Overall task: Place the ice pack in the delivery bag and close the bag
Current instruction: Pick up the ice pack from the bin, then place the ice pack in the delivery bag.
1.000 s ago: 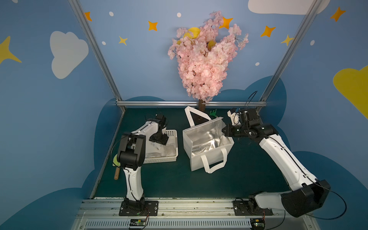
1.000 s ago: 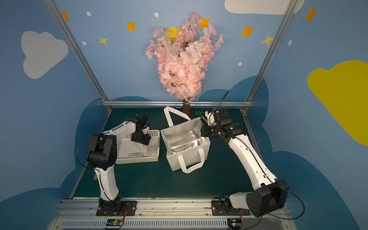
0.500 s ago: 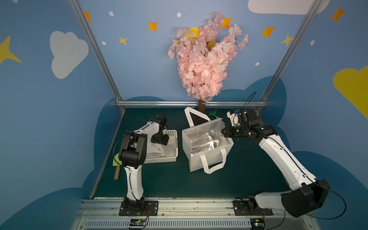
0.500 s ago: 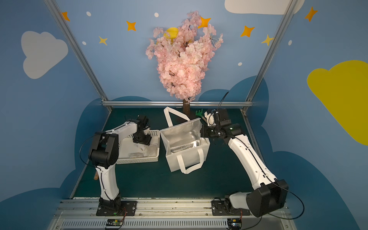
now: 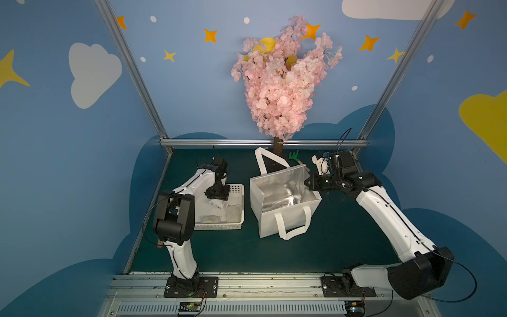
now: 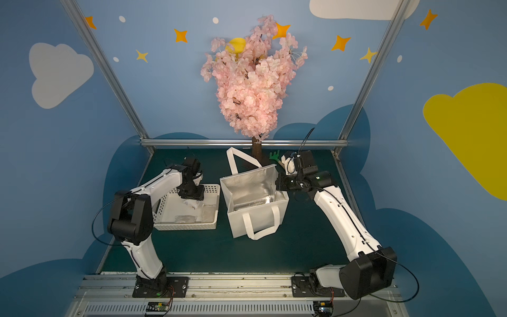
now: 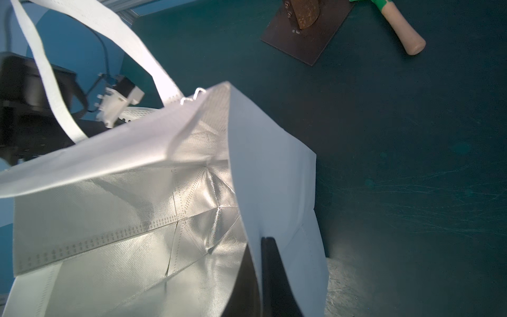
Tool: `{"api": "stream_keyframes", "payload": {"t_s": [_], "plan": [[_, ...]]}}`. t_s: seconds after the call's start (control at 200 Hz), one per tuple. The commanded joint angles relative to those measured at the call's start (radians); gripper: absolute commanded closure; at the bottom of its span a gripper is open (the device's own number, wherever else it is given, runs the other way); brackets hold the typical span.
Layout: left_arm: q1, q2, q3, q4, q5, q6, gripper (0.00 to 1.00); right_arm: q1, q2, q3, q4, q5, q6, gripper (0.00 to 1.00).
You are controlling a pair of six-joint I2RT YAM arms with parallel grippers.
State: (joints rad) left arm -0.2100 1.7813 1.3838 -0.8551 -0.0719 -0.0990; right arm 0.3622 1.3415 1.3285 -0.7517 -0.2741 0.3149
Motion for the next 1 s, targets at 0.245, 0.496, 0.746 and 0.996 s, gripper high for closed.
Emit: {"api": "stream_keyframes", "payload": {"t_s": [0.245, 0.496, 0.746, 0.996], "plan": [[-0.125, -0.399, 0.164, -0.034, 0.123, -0.048, 0.72, 0.000, -0.031, -0.028, 0.020, 0.008, 0.005, 0.98], [-0.403, -0.386, 0.395, 0.013, 0.095, 0.043, 0.75, 0.002, -0.031, -0.045, 0.027, -0.006, 0.023, 0.98], [-0.622, -0.125, 0.612, -0.046, 0.071, 0.147, 0.74, 0.002, -0.048, -0.052, 0.031, -0.017, 0.016, 0.98], [-0.635, 0.105, 0.723, -0.116, 0.113, 0.200, 0.73, 0.005, -0.086, -0.071, 0.046, -0.053, 0.006, 0.98]]}}
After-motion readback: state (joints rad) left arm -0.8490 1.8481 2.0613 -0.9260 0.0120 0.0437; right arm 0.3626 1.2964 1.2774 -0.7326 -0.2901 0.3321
